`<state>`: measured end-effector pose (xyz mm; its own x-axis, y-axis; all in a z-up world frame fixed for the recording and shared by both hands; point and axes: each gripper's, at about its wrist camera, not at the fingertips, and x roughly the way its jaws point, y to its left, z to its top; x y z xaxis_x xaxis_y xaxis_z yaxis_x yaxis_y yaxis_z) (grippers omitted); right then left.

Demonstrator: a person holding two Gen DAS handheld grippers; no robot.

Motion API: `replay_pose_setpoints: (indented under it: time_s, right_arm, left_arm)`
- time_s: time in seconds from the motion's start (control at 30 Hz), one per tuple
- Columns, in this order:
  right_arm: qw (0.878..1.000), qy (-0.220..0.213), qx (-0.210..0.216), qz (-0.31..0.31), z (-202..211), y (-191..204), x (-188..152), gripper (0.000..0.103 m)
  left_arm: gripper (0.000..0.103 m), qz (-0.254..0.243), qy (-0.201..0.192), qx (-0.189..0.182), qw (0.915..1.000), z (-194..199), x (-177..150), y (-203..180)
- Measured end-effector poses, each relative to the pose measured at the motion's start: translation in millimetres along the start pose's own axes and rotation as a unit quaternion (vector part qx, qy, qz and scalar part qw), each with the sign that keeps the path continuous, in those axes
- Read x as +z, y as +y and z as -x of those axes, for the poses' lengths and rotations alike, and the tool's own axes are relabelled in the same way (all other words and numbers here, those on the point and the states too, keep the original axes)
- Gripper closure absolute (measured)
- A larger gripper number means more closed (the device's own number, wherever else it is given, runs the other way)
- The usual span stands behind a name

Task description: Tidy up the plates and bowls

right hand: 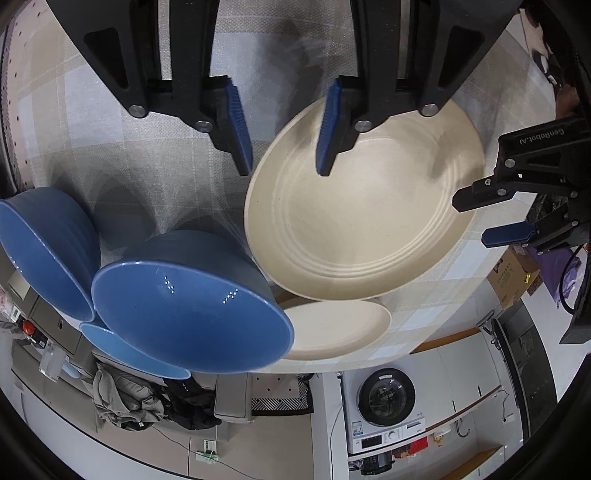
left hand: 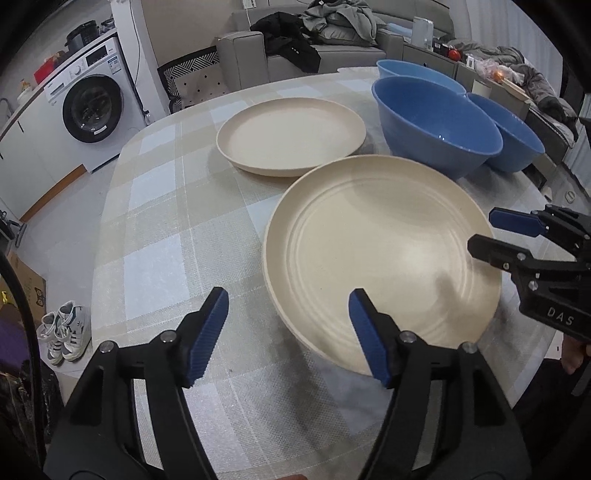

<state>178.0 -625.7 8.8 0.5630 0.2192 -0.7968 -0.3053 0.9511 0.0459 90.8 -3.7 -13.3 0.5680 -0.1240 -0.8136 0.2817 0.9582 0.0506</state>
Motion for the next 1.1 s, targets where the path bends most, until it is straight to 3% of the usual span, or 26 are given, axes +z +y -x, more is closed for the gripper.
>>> replay_pose_setpoints:
  time_s: [0.1, 0.2, 0.33, 0.4, 0.67, 1.1]
  right_arm:
    - [1.000, -0.021, 0.014, 0.004, 15, -1, 5, 0.039]
    - [0.999, -0.045, 0.026, 0.015, 32, -1, 14, 0.024]
    - [0.996, -0.081, 0.030, 0.028, 56, -4, 29, 0.014]
    - [0.995, -0.091, 0.029, 0.031, 66, -7, 38, 0.008]
    - [0.991, -0.118, 0.059, 0.037, 95, -31, 86, 0.003]
    - [0.990, -0.123, 0.056, 0.050, 85, -47, 159, 0.001]
  left_arm:
    - [0.022, 0.021, -0.014, -0.014, 0.9996, 10, 4, 6]
    - [0.019, 0.046, -0.027, -0.024, 0.9983, 22, 9, 11]
    - [0.001, 0.077, -0.049, -0.017, 0.9957, 40, 15, 18]
    - [0.001, 0.092, -0.066, -0.013, 0.9935, 51, 19, 23]
    - [0.001, 0.177, -0.094, -0.007, 0.9796, 74, 49, 57]
    - [0.001, 0.208, -0.079, 0.026, 0.9745, 52, 92, 76]
